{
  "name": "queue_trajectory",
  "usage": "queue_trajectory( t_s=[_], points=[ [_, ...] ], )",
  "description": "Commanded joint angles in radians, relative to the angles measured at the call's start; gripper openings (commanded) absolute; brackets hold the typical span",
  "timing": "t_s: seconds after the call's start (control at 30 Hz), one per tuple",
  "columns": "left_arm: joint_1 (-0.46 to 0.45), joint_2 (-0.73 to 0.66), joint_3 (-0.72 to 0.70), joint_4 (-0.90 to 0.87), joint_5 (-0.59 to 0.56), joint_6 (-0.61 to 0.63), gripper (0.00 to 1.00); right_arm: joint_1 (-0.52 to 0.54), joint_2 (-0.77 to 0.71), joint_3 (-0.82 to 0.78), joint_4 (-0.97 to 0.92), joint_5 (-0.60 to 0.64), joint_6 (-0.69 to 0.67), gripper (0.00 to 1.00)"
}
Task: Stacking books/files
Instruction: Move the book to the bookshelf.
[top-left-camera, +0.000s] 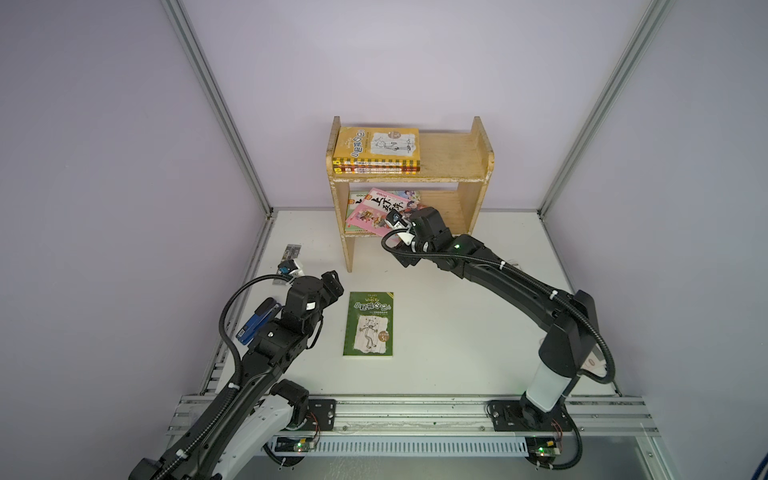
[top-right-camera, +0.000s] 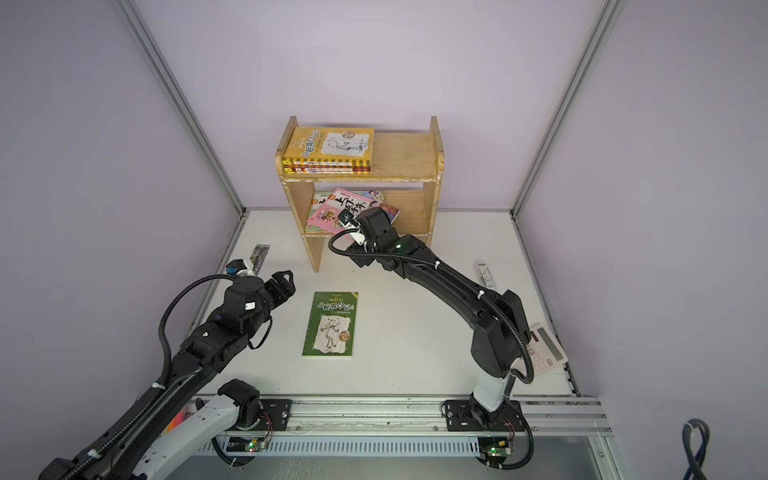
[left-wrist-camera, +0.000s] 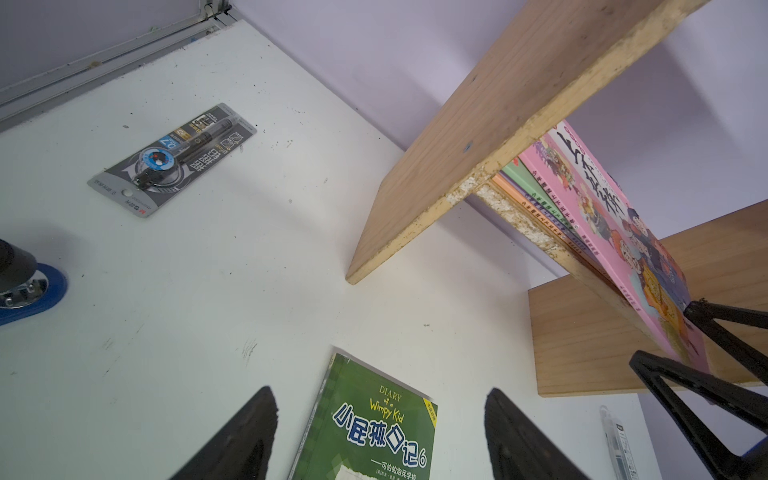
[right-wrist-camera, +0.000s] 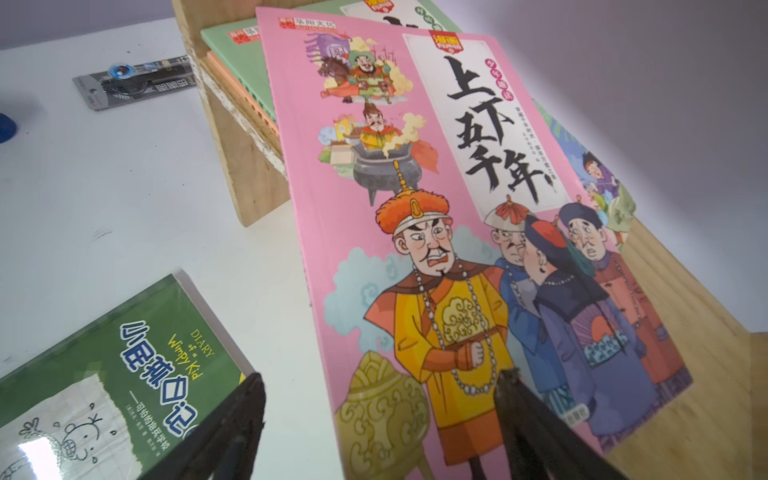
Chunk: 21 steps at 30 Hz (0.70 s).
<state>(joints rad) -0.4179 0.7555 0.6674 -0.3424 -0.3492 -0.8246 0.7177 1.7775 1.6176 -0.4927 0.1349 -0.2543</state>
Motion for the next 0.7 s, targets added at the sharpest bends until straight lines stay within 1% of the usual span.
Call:
queue_trajectory(
  t_s=[0.0,0.2,0.67],
  points=[
    [0.011,-0.004,-0.003,0.011,0.014,0.009,0.81,-0.001,0.007,0.011,0.04,0.052,-0.035,0.87],
    [0.028,-0.009,-0.011,0.011,0.037,0.006,0.81,-0.018,0.016,0.026,0.011,0.042,-0.039,0.87],
    [0.036,-0.006,-0.023,0.018,0.06,-0.009,0.81,-0.085,-0.013,-0.011,-0.007,0.006,-0.009,0.87]
  ],
)
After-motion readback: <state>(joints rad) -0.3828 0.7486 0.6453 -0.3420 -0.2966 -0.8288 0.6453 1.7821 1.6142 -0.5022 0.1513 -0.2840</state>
